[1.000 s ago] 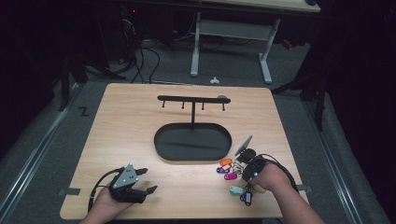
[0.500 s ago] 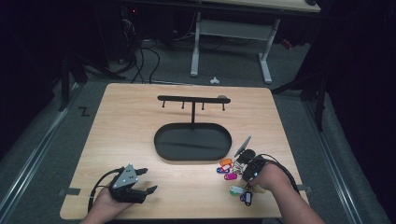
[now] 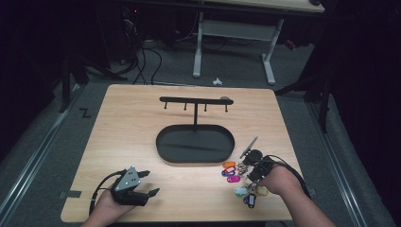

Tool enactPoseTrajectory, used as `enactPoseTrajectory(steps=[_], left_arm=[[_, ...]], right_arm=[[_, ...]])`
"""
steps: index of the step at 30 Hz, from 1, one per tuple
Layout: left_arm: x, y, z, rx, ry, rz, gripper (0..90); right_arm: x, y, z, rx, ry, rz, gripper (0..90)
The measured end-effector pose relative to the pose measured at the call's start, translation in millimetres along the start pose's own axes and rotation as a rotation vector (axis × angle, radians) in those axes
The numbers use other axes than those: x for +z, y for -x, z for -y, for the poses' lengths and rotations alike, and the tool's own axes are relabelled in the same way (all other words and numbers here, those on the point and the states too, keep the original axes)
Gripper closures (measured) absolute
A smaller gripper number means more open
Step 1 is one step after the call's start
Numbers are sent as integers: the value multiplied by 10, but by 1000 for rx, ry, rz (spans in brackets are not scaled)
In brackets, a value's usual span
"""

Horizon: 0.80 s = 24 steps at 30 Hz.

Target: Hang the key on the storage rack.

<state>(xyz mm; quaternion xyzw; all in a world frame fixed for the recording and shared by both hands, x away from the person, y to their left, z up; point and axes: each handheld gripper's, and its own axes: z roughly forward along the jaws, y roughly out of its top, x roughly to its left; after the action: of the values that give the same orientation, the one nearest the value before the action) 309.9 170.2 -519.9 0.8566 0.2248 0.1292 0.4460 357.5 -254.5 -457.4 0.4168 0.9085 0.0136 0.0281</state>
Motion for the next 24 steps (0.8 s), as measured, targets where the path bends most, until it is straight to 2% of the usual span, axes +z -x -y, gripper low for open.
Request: enactPoseTrajectory(steps=[1,2,3,5,7,12,19,23,24], left_arm=[[-1,1,-1,1,0,0,280],[-2,1,0,1,0,0,280],[-2,1,0,1,0,0,280],[-3,0,0,1,0,0,280],[-2,0,0,2,0,0,280],[-3,0,-1,3,-2,2,280],[-1,1,-2,6,-5,8,280],[-2,1,-2,6,-5,9,280],[-1,1,-2,5,-6,9,281]], right_arm=[[-22,-3,7,-14,4,10,869],[-58,-25,11,-3,-2,19,870],[-86,-27,14,-27,1,32,870],[-113,-37,18,-32,5,36,871],[-203,-68,19,-61,3,74,871],[-331,-77,20,-79,3,110,872],[-492,-37,33,-70,8,137,877],[-515,4,44,-50,14,128,877],[-505,50,55,-35,10,124,876]])
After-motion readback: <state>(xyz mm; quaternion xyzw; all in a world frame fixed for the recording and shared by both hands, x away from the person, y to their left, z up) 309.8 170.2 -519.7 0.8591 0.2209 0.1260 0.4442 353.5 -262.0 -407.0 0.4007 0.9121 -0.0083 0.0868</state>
